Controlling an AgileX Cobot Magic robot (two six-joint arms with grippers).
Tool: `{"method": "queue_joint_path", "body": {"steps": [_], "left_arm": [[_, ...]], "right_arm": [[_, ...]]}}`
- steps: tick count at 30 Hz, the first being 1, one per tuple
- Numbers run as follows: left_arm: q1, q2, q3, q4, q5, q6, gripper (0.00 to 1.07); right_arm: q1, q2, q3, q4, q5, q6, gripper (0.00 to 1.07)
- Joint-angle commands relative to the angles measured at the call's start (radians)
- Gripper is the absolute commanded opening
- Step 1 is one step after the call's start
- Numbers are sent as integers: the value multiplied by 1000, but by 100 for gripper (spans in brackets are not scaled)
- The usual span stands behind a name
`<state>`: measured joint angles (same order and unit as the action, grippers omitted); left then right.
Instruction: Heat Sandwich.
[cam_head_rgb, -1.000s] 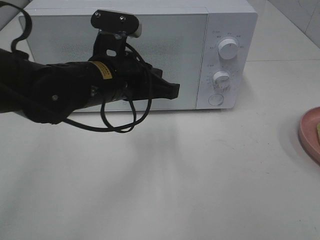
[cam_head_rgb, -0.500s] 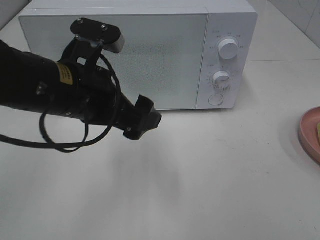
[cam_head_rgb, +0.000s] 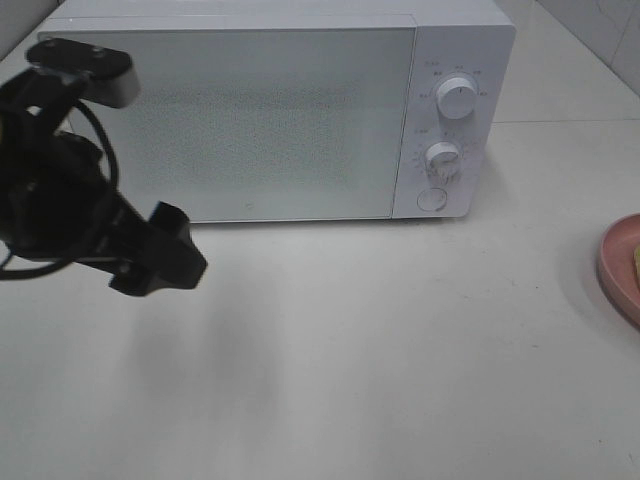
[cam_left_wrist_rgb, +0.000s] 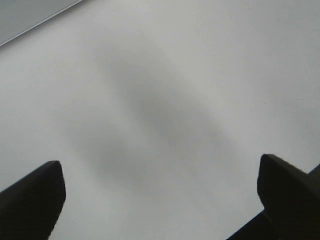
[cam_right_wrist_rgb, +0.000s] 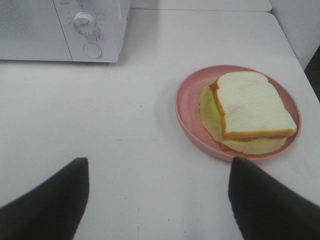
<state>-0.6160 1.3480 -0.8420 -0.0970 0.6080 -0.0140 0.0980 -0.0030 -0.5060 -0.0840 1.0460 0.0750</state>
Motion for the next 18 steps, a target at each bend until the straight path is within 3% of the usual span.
{"method": "queue_joint_path", "body": {"steps": [1,7,9,18], "left_arm": [[88,-55,3,2,62,-9,98],[227,-128,3,1,130,14,98],[319,-174,3,0,178,28,98],[511,-316,9,37,325,34,98]], "right_arm": [[-9,-28,1,-4,-5,-13,75],[-9,-28,1,-4,-5,-13,75],[-9,-28,1,-4,-5,-13,75],[-9,-28,1,-4,-5,-13,75]]}}
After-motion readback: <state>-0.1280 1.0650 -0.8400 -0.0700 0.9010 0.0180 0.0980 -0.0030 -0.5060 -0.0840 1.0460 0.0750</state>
